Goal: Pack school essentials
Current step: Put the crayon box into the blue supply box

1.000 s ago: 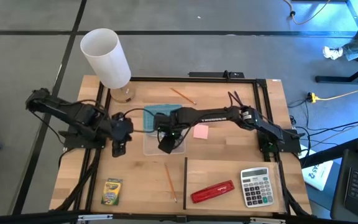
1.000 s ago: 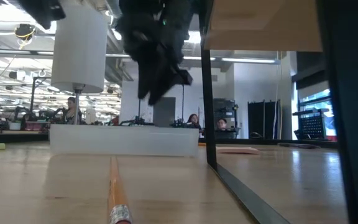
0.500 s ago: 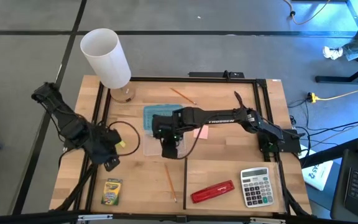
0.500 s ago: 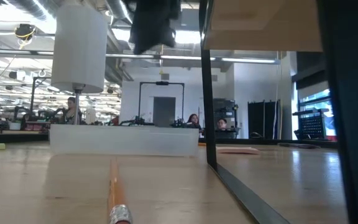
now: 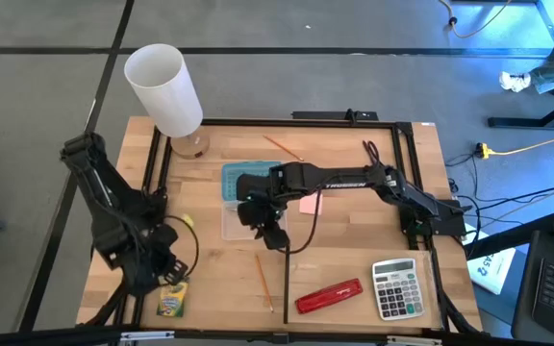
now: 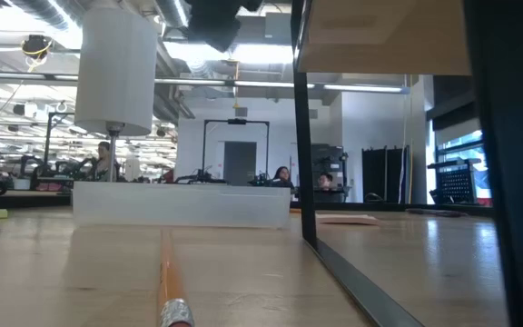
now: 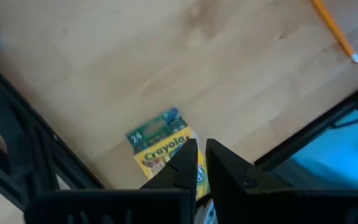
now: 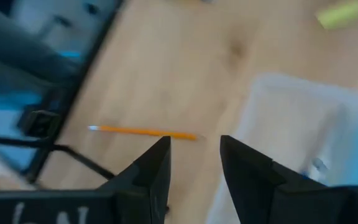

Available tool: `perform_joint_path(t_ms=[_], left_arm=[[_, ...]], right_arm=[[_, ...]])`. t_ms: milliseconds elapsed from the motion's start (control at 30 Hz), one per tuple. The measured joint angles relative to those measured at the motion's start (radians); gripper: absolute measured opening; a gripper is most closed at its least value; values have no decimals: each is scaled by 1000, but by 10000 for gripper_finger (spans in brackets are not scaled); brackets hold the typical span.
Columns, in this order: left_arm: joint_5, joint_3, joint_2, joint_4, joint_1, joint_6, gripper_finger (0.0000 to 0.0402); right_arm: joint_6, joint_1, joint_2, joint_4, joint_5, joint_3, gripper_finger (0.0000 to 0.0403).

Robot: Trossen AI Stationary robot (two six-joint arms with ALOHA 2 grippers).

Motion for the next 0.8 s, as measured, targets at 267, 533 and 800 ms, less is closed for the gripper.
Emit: perform_joint_path(t_ms=[267,533,800], left_arm=[[0,0,44,30,-53,-139,27],[-34,0,46,61,-56,-144,27],[45,0,48,44,-57,-215,27]], right_arm=[[-105,-30,-1,101,-247,-1,141],[-106,-30,-2,126,-214,-2,141],[-102,-30,-2,135,-177,-2,141]])
